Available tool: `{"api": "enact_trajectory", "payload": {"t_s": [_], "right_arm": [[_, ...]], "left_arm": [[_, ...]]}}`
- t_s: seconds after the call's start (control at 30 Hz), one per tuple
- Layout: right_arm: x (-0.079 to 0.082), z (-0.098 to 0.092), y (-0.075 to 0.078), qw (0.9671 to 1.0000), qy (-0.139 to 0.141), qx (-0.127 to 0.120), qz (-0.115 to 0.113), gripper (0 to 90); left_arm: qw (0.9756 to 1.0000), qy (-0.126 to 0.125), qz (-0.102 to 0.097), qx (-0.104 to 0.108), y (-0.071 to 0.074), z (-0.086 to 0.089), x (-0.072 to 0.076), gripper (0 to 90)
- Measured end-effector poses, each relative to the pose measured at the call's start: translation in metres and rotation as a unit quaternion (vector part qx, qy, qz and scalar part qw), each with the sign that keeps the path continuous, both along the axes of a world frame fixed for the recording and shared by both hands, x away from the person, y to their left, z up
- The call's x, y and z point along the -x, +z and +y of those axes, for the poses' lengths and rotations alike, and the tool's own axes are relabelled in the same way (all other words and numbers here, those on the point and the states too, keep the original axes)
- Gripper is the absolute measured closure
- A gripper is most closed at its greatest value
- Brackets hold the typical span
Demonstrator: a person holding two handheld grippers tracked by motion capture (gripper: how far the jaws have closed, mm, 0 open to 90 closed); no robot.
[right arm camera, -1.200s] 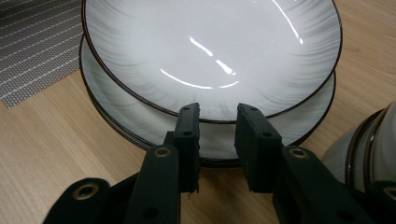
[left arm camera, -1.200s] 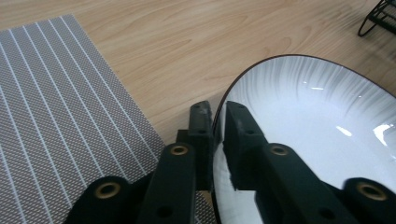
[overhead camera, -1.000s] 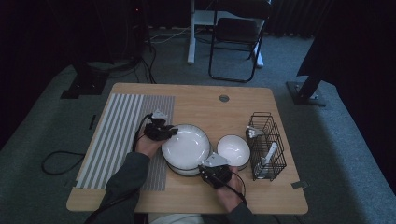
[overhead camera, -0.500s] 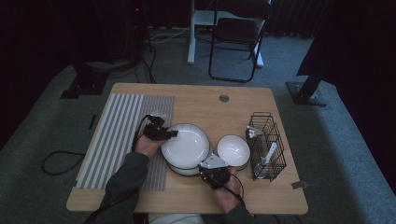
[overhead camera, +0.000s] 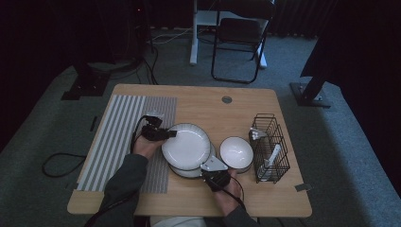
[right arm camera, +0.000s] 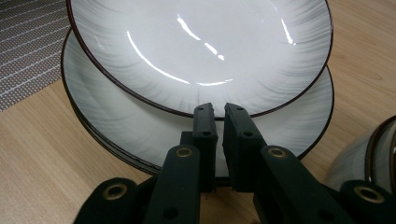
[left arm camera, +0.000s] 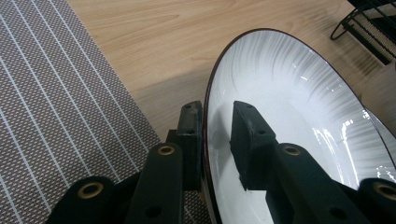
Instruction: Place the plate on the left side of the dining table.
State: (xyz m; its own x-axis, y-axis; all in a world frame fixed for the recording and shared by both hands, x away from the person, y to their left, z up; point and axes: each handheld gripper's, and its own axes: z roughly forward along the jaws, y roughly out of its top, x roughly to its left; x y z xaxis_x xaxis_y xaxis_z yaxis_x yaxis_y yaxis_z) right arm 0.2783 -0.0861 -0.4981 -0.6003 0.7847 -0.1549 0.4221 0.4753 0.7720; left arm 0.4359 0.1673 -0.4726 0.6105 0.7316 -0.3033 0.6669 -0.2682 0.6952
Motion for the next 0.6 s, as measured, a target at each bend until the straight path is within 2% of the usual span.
{"api": "enact_trajectory", "payload": {"t_s": [0.07, 0.17, 0.27, 0.4, 0.6], "right_arm": [[-0.0005, -0.0002, -0.0003, 1.0000, -0.001, 0.000, -0.001, 83.5], [-0.0011, -0.0013, -0.0016, 1.0000, -0.002, 0.001, 0.002, 83.0], [-0.0012, -0.0026, -0.0033, 1.0000, -0.001, -0.007, 0.006, 80.6], [0.0021, -0.0036, 0.0002, 0.9999, 0.005, -0.012, -0.004, 77.8], [0.0070, -0.0082, 0.0065, 0.9994, 0.018, -0.026, -0.014, 68.9]], "left_arm": [[0.9998, 0.001, 0.003, 0.020, 0.0005, 0.0038, -0.0002, 78.7], [0.9983, 0.000, 0.004, 0.059, 0.0033, 0.0088, 0.0006, 83.3], [0.9979, 0.000, 0.000, 0.064, 0.0059, 0.0081, 0.0022, 84.5], [0.9971, 0.004, -0.005, 0.075, 0.0067, 0.0079, 0.0033, 84.8], [0.9962, 0.018, -0.009, 0.084, 0.0087, 0.0111, 0.0056, 84.4]]}}
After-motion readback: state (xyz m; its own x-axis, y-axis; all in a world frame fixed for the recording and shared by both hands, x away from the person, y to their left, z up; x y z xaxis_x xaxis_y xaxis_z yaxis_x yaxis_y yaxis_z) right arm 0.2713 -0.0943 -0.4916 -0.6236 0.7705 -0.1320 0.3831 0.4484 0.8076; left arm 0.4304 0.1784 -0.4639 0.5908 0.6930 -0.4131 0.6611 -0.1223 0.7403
